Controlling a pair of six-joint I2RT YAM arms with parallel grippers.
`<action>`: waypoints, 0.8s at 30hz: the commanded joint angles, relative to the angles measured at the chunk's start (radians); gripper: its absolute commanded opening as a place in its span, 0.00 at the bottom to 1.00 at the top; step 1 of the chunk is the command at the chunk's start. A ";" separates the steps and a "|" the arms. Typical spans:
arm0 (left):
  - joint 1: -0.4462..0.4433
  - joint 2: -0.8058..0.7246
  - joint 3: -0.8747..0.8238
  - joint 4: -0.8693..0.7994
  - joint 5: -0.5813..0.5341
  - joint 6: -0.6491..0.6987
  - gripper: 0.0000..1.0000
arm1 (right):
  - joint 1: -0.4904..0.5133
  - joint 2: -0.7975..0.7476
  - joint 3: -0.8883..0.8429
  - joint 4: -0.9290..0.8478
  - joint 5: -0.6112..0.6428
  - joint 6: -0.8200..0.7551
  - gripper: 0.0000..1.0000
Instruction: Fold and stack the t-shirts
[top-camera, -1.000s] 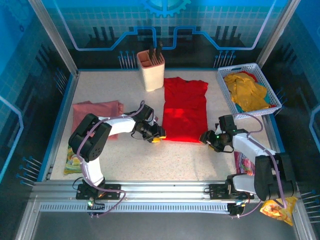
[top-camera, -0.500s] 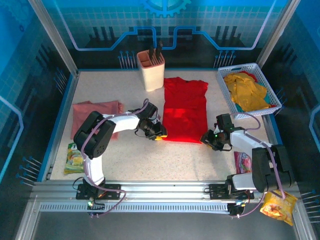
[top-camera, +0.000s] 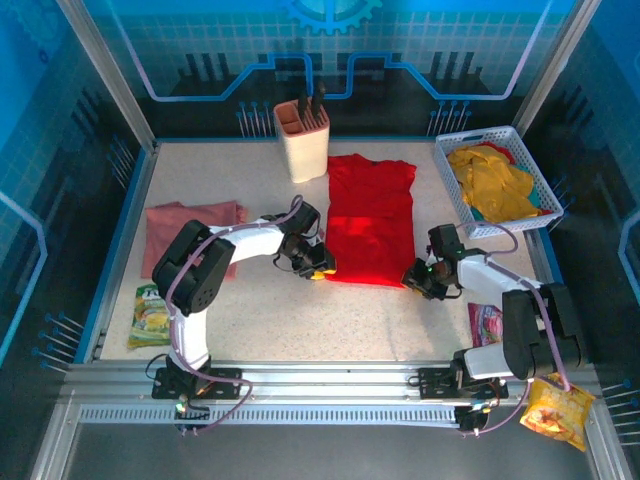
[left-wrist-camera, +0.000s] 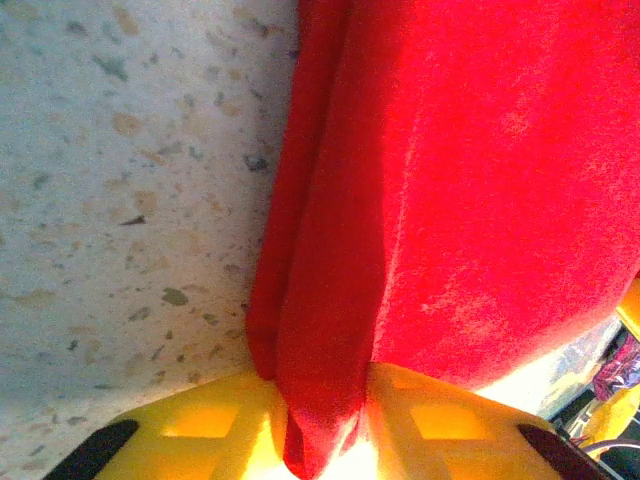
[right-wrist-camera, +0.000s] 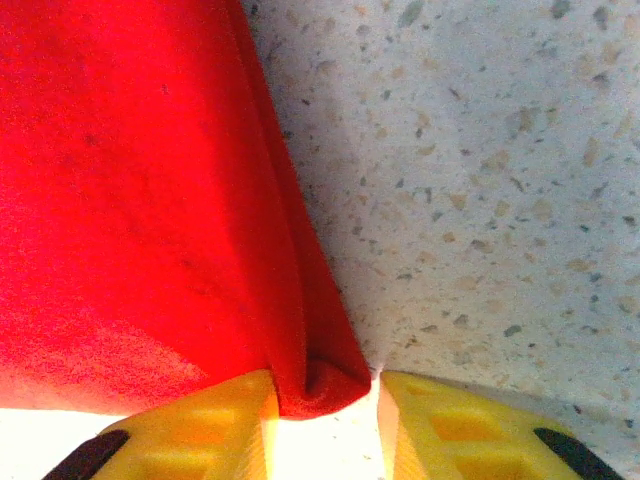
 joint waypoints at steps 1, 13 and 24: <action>-0.012 0.026 0.026 -0.086 -0.059 0.035 0.29 | 0.031 0.030 0.045 0.087 0.007 -0.027 0.31; -0.014 0.061 0.050 -0.105 -0.073 0.046 0.17 | 0.047 0.079 0.068 0.066 0.027 -0.041 0.23; -0.016 0.046 0.043 -0.125 -0.080 0.069 0.02 | 0.042 0.020 0.020 0.047 0.038 -0.055 0.00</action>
